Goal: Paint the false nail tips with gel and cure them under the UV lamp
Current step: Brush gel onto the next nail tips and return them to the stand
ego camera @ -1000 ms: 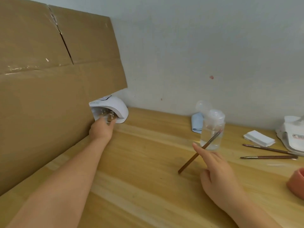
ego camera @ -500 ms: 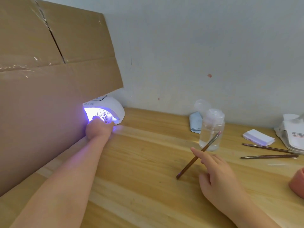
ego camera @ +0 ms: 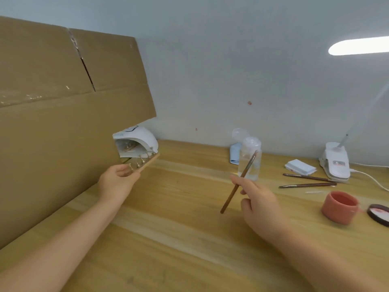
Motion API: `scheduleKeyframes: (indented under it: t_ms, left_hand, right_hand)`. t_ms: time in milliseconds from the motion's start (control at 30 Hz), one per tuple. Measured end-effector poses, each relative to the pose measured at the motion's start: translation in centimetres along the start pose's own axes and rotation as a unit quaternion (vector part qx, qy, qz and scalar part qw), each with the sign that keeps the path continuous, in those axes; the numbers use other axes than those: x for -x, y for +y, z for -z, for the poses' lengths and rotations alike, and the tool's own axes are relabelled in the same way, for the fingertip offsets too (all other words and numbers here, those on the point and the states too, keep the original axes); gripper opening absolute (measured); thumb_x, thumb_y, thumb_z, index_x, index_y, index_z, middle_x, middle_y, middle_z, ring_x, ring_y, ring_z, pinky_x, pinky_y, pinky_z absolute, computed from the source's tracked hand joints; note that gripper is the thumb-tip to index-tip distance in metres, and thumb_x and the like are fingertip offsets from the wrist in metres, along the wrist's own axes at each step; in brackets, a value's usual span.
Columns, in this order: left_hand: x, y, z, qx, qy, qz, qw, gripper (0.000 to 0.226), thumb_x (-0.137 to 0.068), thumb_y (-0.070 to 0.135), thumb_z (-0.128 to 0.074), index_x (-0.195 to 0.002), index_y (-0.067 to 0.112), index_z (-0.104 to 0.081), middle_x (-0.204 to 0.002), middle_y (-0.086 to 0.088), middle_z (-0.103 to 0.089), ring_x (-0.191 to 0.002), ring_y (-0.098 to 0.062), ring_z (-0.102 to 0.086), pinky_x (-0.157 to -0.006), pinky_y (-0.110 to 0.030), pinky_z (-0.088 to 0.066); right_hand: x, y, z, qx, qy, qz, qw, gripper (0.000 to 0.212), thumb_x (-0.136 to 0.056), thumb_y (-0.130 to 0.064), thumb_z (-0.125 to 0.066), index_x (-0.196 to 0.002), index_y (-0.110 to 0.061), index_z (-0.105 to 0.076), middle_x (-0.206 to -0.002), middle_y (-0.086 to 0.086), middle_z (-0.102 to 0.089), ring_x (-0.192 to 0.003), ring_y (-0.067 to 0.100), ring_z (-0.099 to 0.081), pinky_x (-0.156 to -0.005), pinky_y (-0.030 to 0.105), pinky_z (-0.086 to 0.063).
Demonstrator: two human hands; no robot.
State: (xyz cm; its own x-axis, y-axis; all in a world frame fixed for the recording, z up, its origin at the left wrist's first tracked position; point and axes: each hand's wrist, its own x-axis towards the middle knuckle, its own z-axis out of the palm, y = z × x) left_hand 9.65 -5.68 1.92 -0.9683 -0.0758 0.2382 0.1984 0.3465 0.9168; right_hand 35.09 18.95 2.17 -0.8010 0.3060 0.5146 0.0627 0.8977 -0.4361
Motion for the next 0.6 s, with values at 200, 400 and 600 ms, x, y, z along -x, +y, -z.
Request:
scheduleKeyframes:
  t_ms: [200,400,600]
  left_hand:
    - [10.1,5.0,-3.1,0.086,-0.169,-0.074,0.979,0.025,-0.076,0.021,-0.080,-0.093,0.032,-0.066,-0.085,0.015,-0.072,-0.073,0.003,-0.060,-0.064,-0.013,-0.046]
    - [20.8,9.9,-9.6,0.081,-0.392,-0.135,0.907,0.035,-0.072,0.012,-0.084,-0.099,0.029,-0.069,-0.089,0.013,-0.072,-0.078,-0.007,-0.060,-0.076,-0.017,-0.051]
    - [26.4,13.0,-15.1,-0.033,-0.456,-0.290,0.840,0.049,-0.068,0.030,-0.084,-0.102,0.049,-0.056,-0.090,0.029,-0.066,-0.094,0.001,-0.053,-0.078,-0.006,-0.039]
  right_hand:
    - [5.2,1.5,8.1,-0.003,0.088,0.046,0.995,0.054,-0.077,0.000,-0.041,-0.123,-0.019,-0.063,-0.095,-0.010,-0.068,-0.078,0.008,-0.060,-0.079,0.020,-0.043]
    - [9.4,6.8,16.3,-0.031,0.194,-0.030,0.980,0.047,-0.082,-0.003,-0.036,-0.111,-0.029,-0.063,-0.091,-0.019,-0.066,-0.077,0.004,-0.064,-0.068,0.018,-0.049]
    - [11.6,11.7,19.0,-0.035,0.242,-0.144,0.959,0.044,-0.084,-0.014,-0.031,-0.112,-0.034,-0.059,-0.094,-0.013,-0.066,-0.074,0.009,-0.061,-0.066,0.036,-0.052]
